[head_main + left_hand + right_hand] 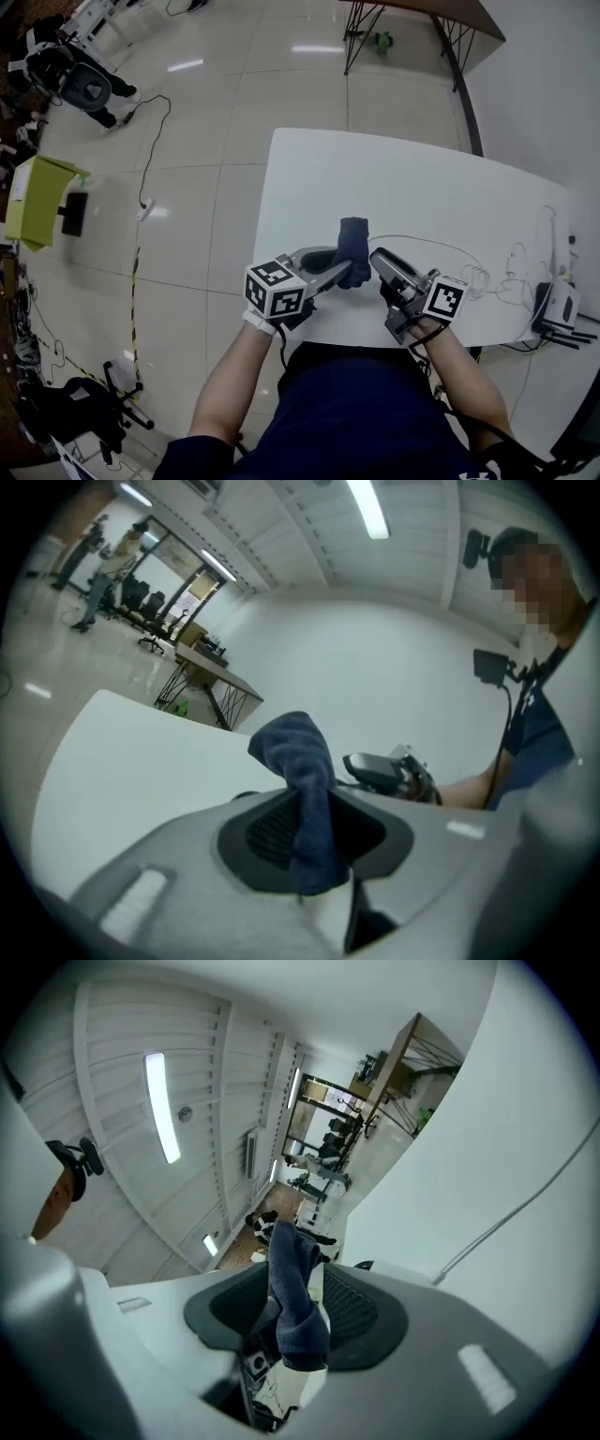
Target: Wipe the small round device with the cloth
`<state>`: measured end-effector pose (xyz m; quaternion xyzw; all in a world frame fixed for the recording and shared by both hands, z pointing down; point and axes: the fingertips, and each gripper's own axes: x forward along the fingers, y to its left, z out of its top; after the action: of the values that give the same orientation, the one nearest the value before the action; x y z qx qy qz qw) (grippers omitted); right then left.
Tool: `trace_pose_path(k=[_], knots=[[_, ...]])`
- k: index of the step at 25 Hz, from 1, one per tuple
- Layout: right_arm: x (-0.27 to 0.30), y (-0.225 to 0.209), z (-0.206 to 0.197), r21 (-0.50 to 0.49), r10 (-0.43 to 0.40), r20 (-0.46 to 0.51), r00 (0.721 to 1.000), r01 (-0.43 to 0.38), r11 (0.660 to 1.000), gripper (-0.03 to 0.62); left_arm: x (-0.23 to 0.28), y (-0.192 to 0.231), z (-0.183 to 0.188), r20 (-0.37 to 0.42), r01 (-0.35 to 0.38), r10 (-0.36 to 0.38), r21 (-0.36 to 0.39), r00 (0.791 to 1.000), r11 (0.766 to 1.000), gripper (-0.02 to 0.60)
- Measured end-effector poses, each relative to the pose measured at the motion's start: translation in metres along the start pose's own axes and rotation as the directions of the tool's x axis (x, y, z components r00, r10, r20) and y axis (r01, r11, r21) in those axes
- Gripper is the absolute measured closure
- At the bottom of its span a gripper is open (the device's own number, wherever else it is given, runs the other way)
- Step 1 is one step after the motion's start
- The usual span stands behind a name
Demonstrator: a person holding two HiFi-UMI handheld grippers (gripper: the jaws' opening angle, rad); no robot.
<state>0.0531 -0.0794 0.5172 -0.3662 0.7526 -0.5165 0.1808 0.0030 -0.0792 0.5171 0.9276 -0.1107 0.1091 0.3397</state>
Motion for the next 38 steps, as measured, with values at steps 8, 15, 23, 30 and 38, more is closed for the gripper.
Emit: trace_pose_path(k=[8, 15, 23, 30, 38], knots=[[-0.030, -0.027, 0.028, 0.017, -0.104, 0.146, 0.984, 0.103, 0.995, 0.441, 0.023, 0.024, -0.016, -0.330, -0.012, 0.081, 0.207, 0.940, 0.978, 0.491], [-0.035, -0.037, 0.025, 0.036, -0.117, 0.153, 0.981, 0.113, 0.993, 0.450, 0.002, 0.066, -0.010, -0.256, -0.054, 0.064, 0.044, 0.964, 0.998, 0.491], [-0.032, -0.044, 0.017, 0.053, -0.143, 0.120, 0.982, 0.138, 0.989, 0.459, -0.001, 0.102, -0.043, -0.192, -0.072, 0.039, -0.169, 0.981, 0.983, 0.491], [-0.027, -0.048, 0.011, 0.058, -0.145, 0.096, 0.985, 0.140, 0.988, 0.462, 0.006, 0.127, -0.097, -0.465, -0.233, 0.208, 0.004, 0.860, 0.973, 0.488], [-0.030, -0.042, 0.011, 0.034, -0.139, 0.082, 0.987, 0.137, 0.990, 0.467, -0.011, 0.128, -0.075, -0.386, -0.305, 0.277, -0.011, 0.880, 0.952, 0.488]])
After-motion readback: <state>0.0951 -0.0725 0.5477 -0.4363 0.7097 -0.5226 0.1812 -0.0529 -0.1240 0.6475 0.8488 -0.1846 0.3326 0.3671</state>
